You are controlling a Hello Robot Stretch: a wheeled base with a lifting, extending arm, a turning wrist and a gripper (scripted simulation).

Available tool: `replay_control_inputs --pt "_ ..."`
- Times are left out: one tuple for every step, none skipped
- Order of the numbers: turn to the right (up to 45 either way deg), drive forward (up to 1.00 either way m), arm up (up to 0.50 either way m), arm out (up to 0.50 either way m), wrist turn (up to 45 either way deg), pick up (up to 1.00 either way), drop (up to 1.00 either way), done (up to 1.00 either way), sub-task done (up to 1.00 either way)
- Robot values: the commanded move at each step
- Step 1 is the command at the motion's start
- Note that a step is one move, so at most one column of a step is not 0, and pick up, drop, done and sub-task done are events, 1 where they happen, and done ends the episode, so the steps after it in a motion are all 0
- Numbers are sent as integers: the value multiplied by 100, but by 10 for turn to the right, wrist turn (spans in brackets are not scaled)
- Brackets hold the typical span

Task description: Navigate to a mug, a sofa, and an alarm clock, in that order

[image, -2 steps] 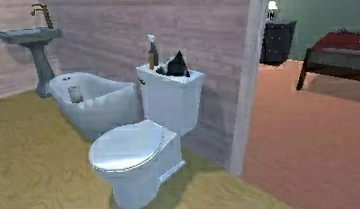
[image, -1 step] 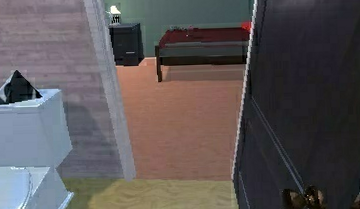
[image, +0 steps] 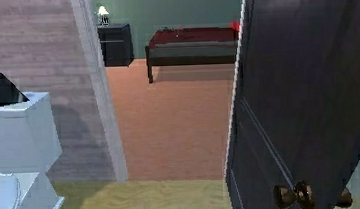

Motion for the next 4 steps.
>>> replay_control_inputs --pt "-60 0 0 0 0 0 0 0 0" --pt "0 20 0 0 0 0 0 0 0" --pt "60 0 0 0 0 0 0 0 0" --pt "0 100 0 0 0 0 0 0 0"
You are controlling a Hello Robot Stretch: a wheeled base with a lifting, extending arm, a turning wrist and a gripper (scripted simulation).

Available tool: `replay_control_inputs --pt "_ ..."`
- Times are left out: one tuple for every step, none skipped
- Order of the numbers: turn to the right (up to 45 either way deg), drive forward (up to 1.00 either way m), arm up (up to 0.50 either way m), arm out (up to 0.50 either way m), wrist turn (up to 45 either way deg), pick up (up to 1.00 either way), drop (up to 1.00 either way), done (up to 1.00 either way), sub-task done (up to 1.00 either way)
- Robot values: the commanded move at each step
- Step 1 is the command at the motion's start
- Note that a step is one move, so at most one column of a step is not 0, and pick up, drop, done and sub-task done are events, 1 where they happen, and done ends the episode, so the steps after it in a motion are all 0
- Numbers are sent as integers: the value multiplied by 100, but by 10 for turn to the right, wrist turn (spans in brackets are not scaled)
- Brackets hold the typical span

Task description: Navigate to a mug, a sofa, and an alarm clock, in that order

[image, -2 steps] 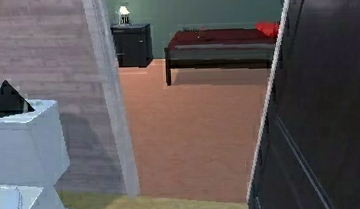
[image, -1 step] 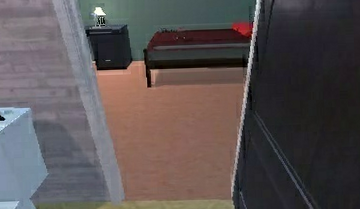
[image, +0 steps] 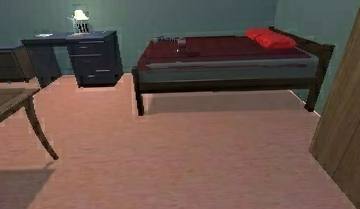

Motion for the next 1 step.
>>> replay_control_inputs --pt "0 100 0 0 0 0 0 0 0"
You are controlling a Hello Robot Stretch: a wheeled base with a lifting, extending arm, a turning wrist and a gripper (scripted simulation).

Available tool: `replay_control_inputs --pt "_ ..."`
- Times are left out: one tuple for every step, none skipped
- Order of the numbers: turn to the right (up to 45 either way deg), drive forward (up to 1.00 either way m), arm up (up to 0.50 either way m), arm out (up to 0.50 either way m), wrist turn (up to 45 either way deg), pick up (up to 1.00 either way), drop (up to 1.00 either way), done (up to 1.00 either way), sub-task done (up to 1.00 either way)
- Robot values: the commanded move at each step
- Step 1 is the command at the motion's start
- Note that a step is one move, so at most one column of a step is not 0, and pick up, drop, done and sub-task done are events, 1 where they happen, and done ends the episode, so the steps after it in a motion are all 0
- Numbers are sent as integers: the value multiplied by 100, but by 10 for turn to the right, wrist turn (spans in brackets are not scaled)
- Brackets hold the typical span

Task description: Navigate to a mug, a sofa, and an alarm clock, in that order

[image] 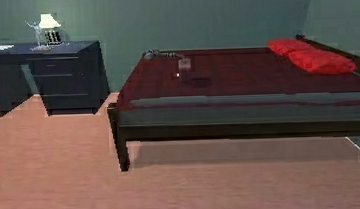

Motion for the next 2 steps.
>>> replay_control_inputs --pt "0 90 0 0 0 0 0 0 0" --pt "0 0 0 0 0 0 0 100 0"
